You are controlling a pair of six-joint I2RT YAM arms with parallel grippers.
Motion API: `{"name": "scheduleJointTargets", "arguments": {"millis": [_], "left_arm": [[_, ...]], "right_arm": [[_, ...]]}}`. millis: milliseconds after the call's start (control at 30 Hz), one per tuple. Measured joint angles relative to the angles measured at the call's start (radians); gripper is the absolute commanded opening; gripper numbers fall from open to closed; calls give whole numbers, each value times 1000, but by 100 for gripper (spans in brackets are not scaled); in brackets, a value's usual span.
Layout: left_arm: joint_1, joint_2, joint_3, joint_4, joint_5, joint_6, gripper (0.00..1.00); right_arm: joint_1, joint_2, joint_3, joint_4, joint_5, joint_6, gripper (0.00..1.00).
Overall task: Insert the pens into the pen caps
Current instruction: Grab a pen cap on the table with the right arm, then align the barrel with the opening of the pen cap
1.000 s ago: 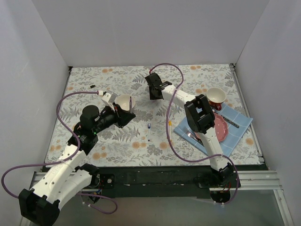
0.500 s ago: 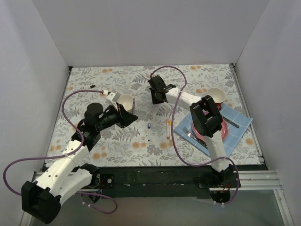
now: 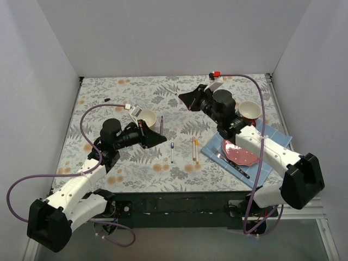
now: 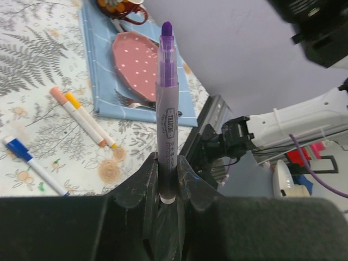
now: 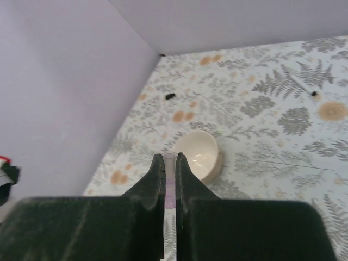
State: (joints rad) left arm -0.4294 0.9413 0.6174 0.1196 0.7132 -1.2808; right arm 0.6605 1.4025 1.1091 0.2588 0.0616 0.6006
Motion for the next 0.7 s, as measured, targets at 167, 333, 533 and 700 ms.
{"name": "scheduleJointTargets", "arguments": {"millis": [167, 333, 533, 700], "left_arm": [[-3, 9, -34, 144, 68, -99, 0], [-5, 38, -45, 231, 109, -156, 0], [-5, 53, -56, 282, 135, -192, 0], [-5, 53, -60, 303, 142, -201, 0]], "right_arm": [[0, -67, -183, 238, -81, 145, 1], [0, -66, -246, 363, -150, 260, 1], [14, -66, -251, 485, -192, 341, 1], [38, -60, -251, 532, -208, 375, 1]]}}
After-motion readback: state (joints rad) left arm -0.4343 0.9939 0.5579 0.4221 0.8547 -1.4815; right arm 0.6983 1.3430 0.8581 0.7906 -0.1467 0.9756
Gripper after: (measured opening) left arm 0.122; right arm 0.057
